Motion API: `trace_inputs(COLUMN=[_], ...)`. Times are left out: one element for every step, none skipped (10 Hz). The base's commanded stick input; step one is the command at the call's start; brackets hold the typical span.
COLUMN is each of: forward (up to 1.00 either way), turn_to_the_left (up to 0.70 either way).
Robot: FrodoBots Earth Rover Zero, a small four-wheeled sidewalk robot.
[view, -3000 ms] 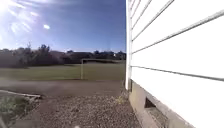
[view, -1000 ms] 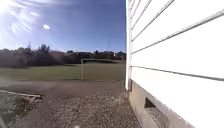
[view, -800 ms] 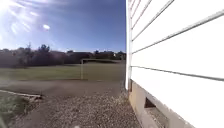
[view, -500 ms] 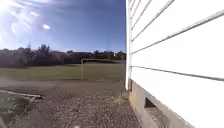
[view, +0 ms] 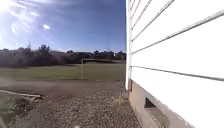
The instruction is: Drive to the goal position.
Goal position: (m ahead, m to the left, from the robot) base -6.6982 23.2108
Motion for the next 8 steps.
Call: trace_inputs(forward=[0.05,0.05,0.05,0.05,0.05,0.05,0.05,0.05], turn_to_the_left=[0.0,0.0,0.0,0.0,0.0,0.0,0.0,0.0])
